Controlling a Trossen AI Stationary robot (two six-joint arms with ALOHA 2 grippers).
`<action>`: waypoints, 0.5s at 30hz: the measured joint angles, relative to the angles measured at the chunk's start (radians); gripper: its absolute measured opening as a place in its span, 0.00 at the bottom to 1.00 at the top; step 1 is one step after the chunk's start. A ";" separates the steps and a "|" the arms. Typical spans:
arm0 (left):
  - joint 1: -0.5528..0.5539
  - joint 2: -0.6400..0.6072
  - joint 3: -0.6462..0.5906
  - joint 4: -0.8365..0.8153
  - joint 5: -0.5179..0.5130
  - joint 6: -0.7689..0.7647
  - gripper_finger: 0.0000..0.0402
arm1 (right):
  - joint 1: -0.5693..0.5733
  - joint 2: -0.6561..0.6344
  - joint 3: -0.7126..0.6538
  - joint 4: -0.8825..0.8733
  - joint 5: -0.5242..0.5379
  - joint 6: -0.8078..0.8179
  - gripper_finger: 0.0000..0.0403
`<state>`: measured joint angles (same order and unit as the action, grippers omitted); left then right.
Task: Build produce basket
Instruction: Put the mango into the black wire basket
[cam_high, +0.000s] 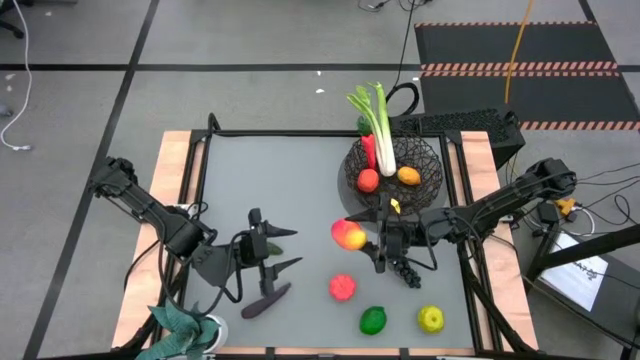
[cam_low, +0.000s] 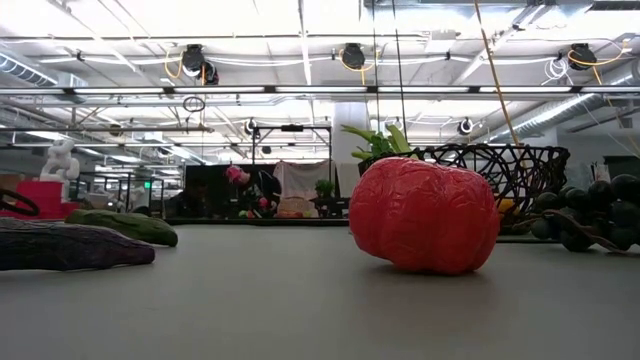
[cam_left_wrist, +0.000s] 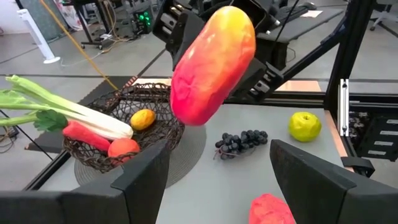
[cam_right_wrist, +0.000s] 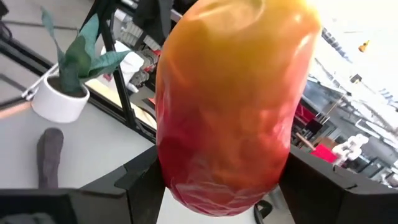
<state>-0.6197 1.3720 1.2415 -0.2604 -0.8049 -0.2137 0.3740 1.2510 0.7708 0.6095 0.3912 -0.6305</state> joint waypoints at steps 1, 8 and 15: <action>0.000 0.000 0.000 0.000 0.000 0.002 0.69 | 0.000 0.000 0.000 0.001 0.000 0.016 0.65; 0.004 0.000 0.000 0.003 0.000 0.021 0.69 | -0.001 0.000 0.000 0.007 0.000 0.119 0.65; 0.004 0.000 0.000 0.038 0.000 0.077 0.69 | -0.001 0.000 0.000 0.008 0.000 0.255 0.65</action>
<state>-0.6159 1.3724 1.2415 -0.2220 -0.8053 -0.1372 0.3729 1.2510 0.7708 0.6173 0.3916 -0.3754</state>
